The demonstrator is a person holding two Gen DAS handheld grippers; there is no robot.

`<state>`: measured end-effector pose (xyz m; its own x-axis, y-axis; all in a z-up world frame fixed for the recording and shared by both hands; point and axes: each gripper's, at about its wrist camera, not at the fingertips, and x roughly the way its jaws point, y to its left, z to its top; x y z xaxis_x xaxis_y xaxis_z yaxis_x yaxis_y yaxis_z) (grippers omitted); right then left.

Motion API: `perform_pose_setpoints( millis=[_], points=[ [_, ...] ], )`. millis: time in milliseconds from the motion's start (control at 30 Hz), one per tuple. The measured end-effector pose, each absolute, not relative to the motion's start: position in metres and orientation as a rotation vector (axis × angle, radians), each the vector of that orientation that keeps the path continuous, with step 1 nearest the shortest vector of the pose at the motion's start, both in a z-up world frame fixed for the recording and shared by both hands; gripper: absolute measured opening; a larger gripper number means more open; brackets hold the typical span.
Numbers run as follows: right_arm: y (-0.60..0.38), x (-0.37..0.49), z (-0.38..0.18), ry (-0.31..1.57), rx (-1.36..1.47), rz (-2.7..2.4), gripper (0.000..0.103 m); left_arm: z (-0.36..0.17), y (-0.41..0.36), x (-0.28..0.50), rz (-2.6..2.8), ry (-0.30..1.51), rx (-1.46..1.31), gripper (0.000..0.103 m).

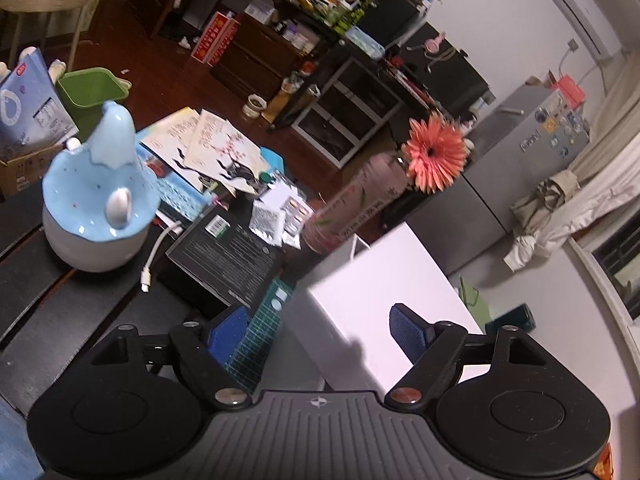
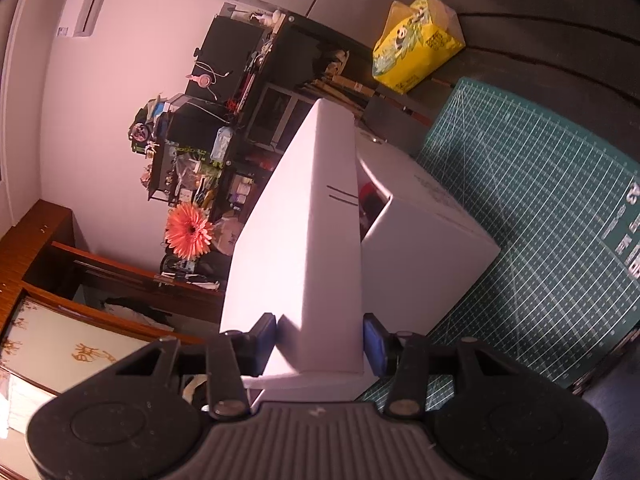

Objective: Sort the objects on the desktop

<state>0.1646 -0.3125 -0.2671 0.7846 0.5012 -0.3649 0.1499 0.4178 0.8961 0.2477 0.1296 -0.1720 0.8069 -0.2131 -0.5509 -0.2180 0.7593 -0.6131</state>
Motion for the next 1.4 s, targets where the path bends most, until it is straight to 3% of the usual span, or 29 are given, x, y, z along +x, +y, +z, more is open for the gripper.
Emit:
perform_pose_setpoints(
  millis=[600, 733, 867, 1400],
  points=[
    [-0.316, 0.163, -0.261, 0.63, 1.094, 0.19, 0.048, -0.179, 0.136, 0.273, -0.106, 0.621, -0.803, 0.081],
    [-0.314, 0.163, -0.26, 0.62, 1.092, 0.168, 0.058, -0.183, 0.132, 0.274, -0.114, 0.638, -0.799, 0.081],
    [-0.313, 0.162, -0.257, 0.611, 1.074, 0.155, 0.06, -0.185, 0.131, 0.273, -0.114, 0.642, -0.801, 0.081],
    [-0.315, 0.152, -0.251, 0.551, 1.074, 0.162, 0.06, -0.186, 0.126, 0.273, -0.129, 0.649, -0.785, 0.08]
  ],
)
